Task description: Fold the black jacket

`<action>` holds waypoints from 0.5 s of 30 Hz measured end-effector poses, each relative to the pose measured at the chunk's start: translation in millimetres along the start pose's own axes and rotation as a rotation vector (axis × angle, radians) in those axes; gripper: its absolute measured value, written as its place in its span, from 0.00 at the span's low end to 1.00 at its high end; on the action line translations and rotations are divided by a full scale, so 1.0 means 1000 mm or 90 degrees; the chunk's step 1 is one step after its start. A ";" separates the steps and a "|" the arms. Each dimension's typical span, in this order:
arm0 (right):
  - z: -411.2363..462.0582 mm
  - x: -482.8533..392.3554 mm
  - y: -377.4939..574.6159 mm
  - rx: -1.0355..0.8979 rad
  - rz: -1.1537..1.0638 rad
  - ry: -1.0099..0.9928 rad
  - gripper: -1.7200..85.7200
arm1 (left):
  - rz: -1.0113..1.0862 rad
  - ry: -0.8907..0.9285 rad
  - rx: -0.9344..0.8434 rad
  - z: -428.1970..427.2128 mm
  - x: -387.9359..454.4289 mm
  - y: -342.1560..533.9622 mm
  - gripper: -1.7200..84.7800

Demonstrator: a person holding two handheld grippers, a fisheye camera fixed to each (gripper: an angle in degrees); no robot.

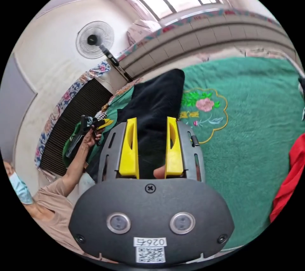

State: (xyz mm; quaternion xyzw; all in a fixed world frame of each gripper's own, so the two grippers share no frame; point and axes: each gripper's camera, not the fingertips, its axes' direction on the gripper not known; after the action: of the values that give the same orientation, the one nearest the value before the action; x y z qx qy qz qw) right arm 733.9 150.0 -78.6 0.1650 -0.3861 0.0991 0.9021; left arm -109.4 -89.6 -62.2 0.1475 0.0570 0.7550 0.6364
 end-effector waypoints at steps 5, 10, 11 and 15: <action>0.034 0.101 -0.035 -0.029 0.098 -0.135 0.18 | 0.033 0.024 -0.011 0.051 -0.015 -0.046 0.21; 0.055 0.144 -0.059 -0.031 0.115 -0.194 0.19 | 0.035 0.098 0.046 0.043 -0.042 -0.057 0.18; 0.054 0.152 -0.063 -0.025 0.119 -0.209 0.19 | 0.018 0.132 0.116 0.028 -0.057 -0.051 0.13; 0.044 0.172 -0.066 -0.033 0.083 -0.197 0.19 | -0.012 0.000 0.124 0.023 -0.067 -0.056 0.14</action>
State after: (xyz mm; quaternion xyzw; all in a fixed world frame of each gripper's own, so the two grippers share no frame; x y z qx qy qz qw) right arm 842.1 81.1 60.7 0.1297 -0.5325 0.1212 0.8276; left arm -39.9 -146.8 -66.2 0.2078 0.1316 0.7401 0.6259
